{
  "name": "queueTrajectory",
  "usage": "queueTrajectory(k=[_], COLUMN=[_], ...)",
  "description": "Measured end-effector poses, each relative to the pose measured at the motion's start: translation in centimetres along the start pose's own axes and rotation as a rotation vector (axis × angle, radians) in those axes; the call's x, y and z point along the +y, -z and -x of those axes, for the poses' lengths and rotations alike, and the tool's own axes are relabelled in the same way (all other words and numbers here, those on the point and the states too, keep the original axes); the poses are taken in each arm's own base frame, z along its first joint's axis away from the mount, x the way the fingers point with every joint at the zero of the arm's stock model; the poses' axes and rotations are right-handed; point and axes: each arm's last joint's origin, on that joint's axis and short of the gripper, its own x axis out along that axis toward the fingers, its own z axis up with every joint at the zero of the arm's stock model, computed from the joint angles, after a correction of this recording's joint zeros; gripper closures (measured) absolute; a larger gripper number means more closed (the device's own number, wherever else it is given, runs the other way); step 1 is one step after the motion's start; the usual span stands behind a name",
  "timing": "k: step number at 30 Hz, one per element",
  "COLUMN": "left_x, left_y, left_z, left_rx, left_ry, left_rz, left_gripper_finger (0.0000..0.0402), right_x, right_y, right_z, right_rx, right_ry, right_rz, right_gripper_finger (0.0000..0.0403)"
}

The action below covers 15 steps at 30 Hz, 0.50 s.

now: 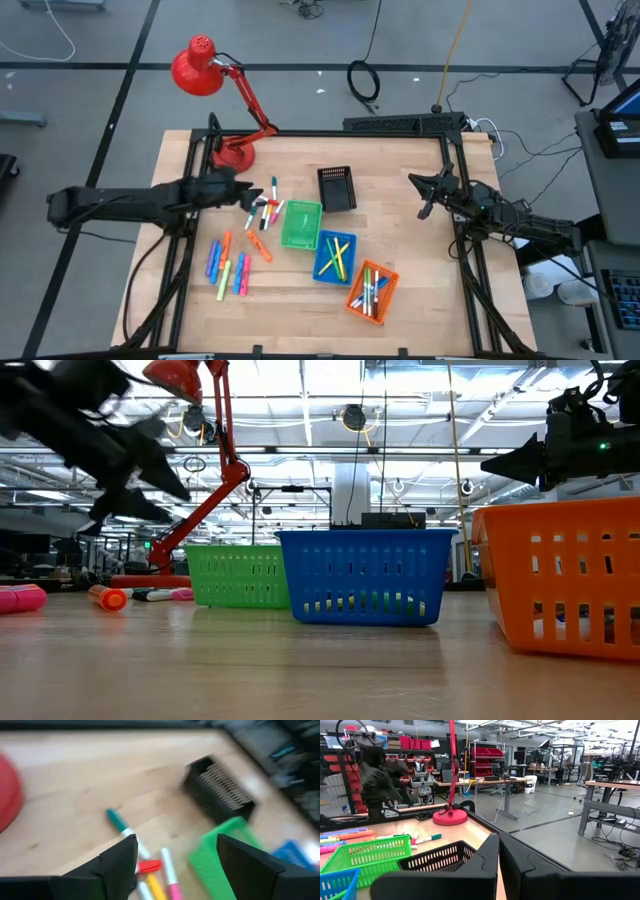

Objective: Pick & Place Markers
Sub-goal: Put the top green and white highlighter pen into the black basket

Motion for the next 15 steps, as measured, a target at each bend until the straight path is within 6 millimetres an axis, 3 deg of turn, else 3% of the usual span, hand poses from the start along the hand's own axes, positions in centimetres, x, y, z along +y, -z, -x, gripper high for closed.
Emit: queueTrajectory(k=[5, 15], left_x=[-0.4, -1.9], left_y=[-1.1, -2.2], left_z=[-3.4, -10.1], left_rx=[0.140, 0.375], left_ry=[-0.224, -0.347], left_rz=[0.046, -0.053], left_gripper_finger=[0.0128, 0.0128], right_x=[0.0, 0.0], right_y=[0.0, 0.0], right_z=[0.0, 0.0], right_rx=[0.000, 0.000], right_ry=[0.000, 0.000], right_rz=[0.000, 0.000], right_gripper_finger=[0.0403, 0.0403])
